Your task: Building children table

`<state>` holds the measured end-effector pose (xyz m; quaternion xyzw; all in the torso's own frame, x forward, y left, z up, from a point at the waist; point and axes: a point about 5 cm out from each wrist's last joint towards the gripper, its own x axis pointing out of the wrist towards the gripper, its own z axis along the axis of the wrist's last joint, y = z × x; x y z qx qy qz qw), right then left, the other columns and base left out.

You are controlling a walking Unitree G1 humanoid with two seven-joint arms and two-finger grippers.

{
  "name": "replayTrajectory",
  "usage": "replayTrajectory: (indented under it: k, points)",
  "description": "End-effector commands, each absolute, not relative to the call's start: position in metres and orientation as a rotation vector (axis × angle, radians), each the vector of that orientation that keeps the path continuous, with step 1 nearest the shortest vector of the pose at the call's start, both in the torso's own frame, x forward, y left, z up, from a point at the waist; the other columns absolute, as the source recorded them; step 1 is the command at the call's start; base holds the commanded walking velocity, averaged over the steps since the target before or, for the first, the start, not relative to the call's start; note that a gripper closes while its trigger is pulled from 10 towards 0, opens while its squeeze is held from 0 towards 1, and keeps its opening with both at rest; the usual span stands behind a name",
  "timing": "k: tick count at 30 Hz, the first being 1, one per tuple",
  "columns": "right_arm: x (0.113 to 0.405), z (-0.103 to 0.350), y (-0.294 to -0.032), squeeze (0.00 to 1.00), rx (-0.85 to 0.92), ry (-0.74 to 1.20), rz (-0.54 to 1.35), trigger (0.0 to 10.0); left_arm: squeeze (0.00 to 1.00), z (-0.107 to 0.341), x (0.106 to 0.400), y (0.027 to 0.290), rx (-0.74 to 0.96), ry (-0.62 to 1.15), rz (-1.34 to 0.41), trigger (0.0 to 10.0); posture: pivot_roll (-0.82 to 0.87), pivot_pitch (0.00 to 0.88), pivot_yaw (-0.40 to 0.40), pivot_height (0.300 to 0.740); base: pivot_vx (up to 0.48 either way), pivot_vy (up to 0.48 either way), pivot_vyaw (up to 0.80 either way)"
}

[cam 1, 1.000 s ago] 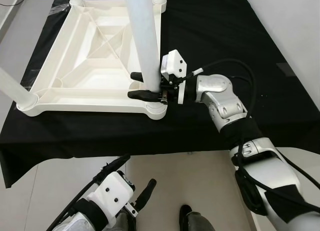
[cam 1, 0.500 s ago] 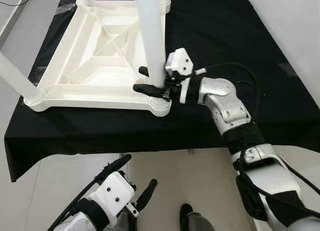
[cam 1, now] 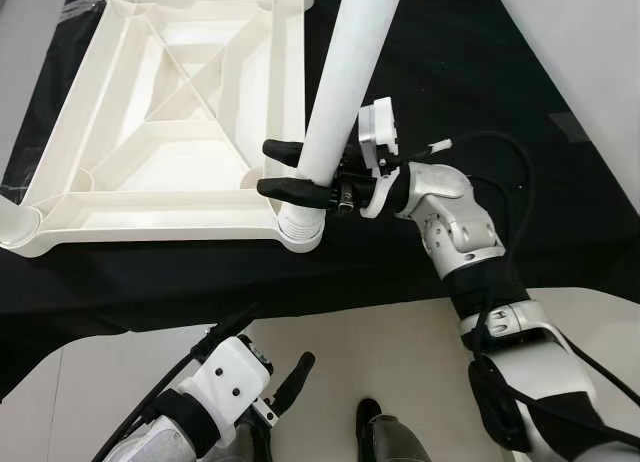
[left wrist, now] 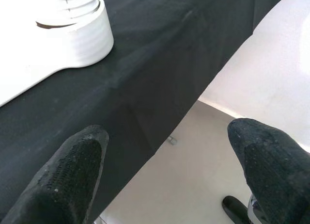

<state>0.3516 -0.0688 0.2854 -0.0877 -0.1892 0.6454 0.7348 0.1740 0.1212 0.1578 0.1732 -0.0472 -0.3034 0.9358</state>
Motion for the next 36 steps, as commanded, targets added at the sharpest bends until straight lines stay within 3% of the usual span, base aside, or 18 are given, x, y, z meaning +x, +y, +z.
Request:
replayTrajectory:
  k: [1, 7, 16, 36]
  points:
    - [0.354, 0.264, -0.072, 0.0, -0.223, -0.322, 1.393, 10.0, 0.0, 0.151, 0.17, 0.121, 0.344, -0.062, -0.631, 10.0, 0.09, 0.368, -0.009, 0.74, 0.0, 0.0, 0.0]
    - [0.35, 0.248, -0.073, 0.0, -0.39, -0.258, 1.435, 10.0, 0.0, 0.151, 0.17, 0.121, 0.341, -0.062, -0.632, 10.0, 0.09, 0.372, -0.012, 0.74, 0.0, 0.0, 0.0]
    - [0.345, 0.239, -0.074, 0.0, -0.487, -0.182, 1.562, 10.0, 0.0, 0.151, 0.17, 0.12, 0.34, -0.063, -0.633, 10.0, 0.09, 0.376, -0.01, 0.74, 0.0, 0.0, 0.0]
    - [0.356, 0.263, -0.049, 0.0, -0.347, -0.118, 1.754, 10.0, 0.0, 0.155, 0.161, 0.118, 0.33, -0.055, -0.658, 10.0, 0.11, 0.421, -0.024, 0.74, 0.0, 0.0, 0.0]
